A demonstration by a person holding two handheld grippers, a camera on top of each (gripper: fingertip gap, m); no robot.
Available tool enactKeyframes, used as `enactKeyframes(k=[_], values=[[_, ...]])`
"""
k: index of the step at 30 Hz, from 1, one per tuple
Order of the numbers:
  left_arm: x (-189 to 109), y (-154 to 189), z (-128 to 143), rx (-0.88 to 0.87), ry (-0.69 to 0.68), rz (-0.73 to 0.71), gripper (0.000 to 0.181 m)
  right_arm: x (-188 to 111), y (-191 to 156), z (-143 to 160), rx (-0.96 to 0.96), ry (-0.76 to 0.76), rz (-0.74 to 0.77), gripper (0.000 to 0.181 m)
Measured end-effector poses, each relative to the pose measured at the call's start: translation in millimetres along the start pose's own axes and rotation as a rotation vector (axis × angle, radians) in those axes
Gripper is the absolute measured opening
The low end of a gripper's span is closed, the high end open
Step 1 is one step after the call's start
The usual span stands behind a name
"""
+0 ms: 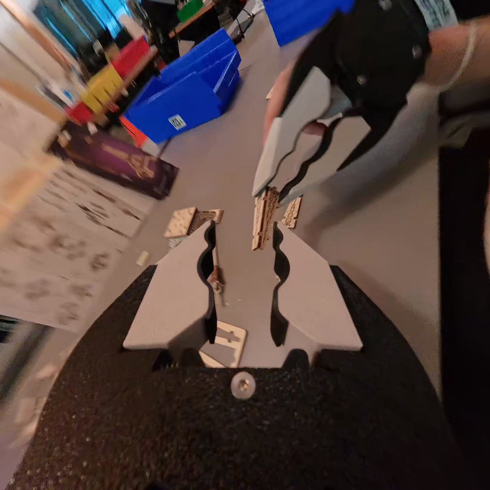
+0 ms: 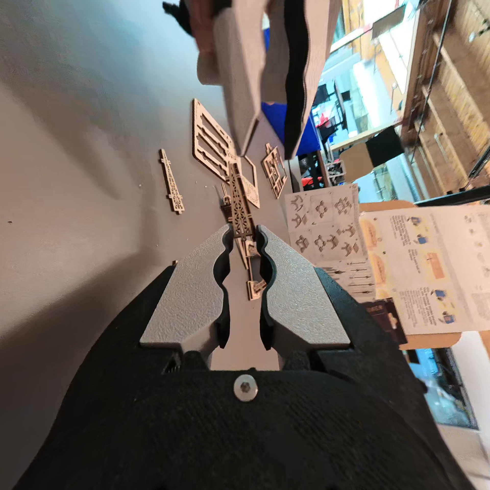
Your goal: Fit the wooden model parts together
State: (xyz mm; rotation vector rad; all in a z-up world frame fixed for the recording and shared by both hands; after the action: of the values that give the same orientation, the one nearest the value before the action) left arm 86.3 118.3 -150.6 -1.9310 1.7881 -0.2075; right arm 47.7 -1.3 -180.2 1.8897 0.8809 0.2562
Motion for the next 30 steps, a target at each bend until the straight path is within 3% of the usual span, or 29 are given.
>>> enactKeyframes(k=[4, 7, 9, 15, 21, 25, 30], values=[[14, 20, -7, 0.379, -0.101, -0.075, 0.041, 4, 5, -5, 0.117, -0.022, 0.024, 0.014], [21, 24, -6, 0.539, -0.143, -0.138, 0.031, 4, 10, -9, 0.132, -0.047, 0.062, 0.014], [24, 25, -3, 0.520, -0.162, -0.138, 0.033, 4, 10, -14, 0.156, -0.029, 0.063, 0.014], [27, 25, -4, 0.570, -0.195, -0.175, 0.012, 5, 7, -17, 0.155, -0.024, 0.055, 0.014], [27, 26, -5, 0.571, -0.198, -0.162, 0.011, 2, 6, -18, 0.113, 0.017, 0.064, 0.015], [28, 24, -5, 0.575, -0.213, -0.140, 0.011, 0, 8, -20, 0.003, 0.032, 0.097, 0.029], [30, 25, -6, 0.576, -0.233, -0.096, 0.011, 2, 1, -20, -0.092, 0.016, 0.060, 0.016]])
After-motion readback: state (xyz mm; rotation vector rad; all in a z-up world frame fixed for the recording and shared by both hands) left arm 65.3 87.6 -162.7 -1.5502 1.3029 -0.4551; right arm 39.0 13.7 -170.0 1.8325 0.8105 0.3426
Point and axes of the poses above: each gripper's, where its closed fingertips meet, x out along the fingers, z out of its underside, y = z × x across the jaws, the point moved 6 cm from there along -x, back along the fingers, and after that the axes turned 10 degrees about y, right-handed, at the moved point
